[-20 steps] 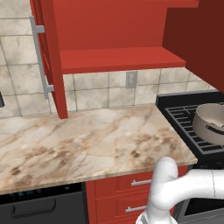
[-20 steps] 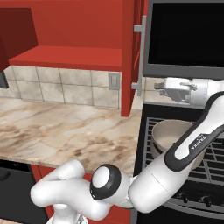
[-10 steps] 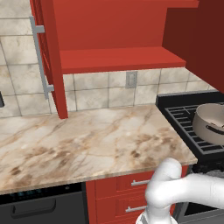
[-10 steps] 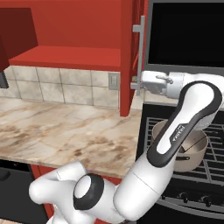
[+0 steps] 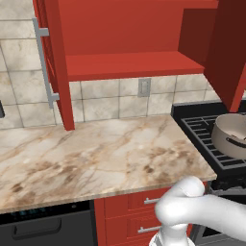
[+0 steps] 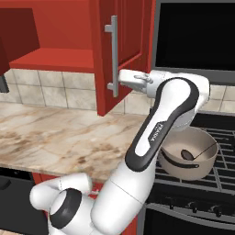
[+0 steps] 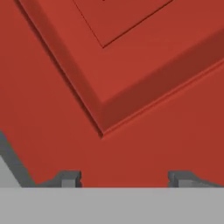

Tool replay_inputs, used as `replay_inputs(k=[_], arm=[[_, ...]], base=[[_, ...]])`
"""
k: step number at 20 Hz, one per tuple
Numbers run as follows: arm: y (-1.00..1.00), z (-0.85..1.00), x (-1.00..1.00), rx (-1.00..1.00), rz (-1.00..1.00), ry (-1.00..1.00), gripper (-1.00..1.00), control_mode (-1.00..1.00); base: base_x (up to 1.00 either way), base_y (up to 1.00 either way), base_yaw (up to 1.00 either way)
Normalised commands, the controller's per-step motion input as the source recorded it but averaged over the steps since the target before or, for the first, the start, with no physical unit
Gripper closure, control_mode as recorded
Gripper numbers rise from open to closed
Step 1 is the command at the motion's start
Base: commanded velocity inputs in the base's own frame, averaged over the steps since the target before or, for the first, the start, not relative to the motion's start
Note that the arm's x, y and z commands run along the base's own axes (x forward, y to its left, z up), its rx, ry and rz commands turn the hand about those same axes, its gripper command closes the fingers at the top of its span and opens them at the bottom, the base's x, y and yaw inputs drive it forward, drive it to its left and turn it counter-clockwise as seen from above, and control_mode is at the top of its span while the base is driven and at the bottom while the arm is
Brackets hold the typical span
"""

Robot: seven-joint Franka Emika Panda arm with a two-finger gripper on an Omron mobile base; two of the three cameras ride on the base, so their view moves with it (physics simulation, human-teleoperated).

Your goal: Open the cabinet and move the ladle to the pot. Then close the cabinet.

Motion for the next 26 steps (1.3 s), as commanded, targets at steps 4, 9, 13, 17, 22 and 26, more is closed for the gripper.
replay_inputs(k=[4, 9, 13, 17, 22, 26], arm=[[0.92, 0.34, -0.38, 0.0, 0.0, -0.09, -1.0, -1.0], [1.0, 0.3, -0.14, 0.0, 0.0, -0.09, -1.0, -1.0], [0.98, 0.23, 0.0, 0.0, 0.0, -0.07, -1.0, -1.0], [0.79, 0.23, 0.03, 0.0, 0.0, -0.04, -1.0, -1.0], [0.62, 0.23, 0.14, 0.0, -0.02, -0.02, -1.0, -1.0], [0.55, 0.2, 0.25, 0.0, -0.04, -0.01, -1.0, -1.0]], base=[[0.0, 0.0, 0.0], [0.0, 0.0, 0.0], [0.0, 0.0, 0.0], [0.0, 0.0, 0.0], [0.0, 0.0, 0.0], [0.0, 0.0, 0.0]])
